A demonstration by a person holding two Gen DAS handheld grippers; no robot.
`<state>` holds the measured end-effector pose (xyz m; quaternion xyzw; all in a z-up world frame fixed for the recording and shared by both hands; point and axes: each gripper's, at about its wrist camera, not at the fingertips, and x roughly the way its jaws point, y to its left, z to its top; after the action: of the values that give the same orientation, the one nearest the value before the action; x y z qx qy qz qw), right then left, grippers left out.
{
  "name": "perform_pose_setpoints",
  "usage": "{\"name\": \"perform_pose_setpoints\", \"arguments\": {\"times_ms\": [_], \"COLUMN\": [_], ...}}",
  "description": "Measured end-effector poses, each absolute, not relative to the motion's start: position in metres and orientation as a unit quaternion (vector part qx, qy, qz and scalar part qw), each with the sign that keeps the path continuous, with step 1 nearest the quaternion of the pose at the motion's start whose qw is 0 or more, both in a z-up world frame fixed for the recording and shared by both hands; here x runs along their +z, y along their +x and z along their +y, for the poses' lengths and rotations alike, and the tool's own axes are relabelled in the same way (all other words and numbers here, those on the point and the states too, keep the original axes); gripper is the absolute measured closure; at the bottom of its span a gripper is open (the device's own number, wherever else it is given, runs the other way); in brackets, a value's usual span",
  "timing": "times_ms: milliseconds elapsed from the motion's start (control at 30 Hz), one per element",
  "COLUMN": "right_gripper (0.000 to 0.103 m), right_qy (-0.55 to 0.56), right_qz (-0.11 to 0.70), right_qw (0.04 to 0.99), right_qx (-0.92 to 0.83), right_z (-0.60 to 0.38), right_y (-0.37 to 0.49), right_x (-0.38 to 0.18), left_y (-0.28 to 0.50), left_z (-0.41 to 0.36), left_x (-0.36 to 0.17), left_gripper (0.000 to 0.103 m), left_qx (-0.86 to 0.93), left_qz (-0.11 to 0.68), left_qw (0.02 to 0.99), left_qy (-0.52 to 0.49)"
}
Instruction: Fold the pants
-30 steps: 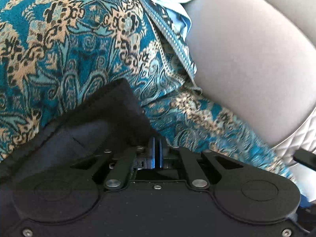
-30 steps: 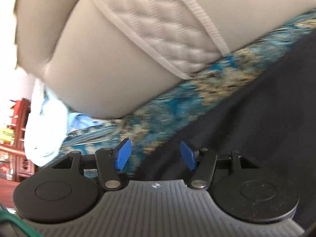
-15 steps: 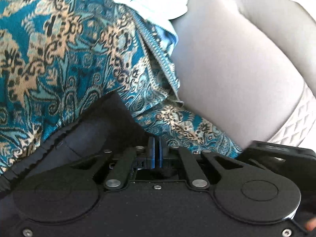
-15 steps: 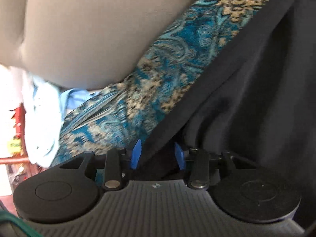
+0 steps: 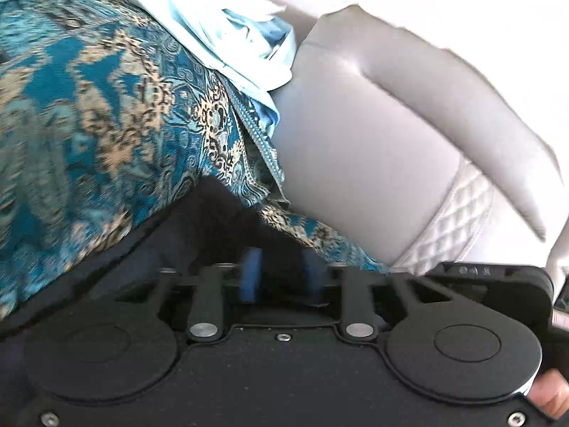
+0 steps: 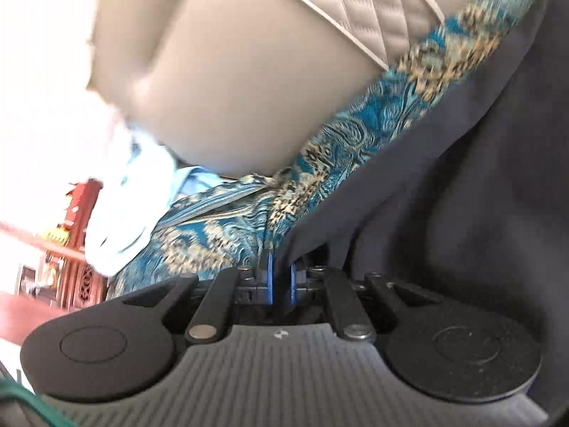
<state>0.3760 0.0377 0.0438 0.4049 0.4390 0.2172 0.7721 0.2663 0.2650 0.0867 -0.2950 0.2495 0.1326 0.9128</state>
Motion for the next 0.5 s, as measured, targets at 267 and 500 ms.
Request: {"name": "perform_pose_setpoints", "arguments": {"times_ms": [267,500], "right_gripper": [0.092,0.092], "right_qy": [0.302,0.221], "right_qz": [0.342,0.283], "right_qw": [0.857,0.903], "right_qx": [0.237,0.237], "right_z": [0.023,0.025], "right_y": [0.249,0.16], "right_x": [0.055,0.045], "left_y": [0.205,0.189], "left_z": [0.262,0.269], "left_x": [0.081,0.066], "left_gripper": [0.021,0.019], "left_qx": [0.089,0.084], "left_qz": [0.252,0.302], "left_qw": [0.893,0.86], "left_qy": [-0.363,-0.403]}}
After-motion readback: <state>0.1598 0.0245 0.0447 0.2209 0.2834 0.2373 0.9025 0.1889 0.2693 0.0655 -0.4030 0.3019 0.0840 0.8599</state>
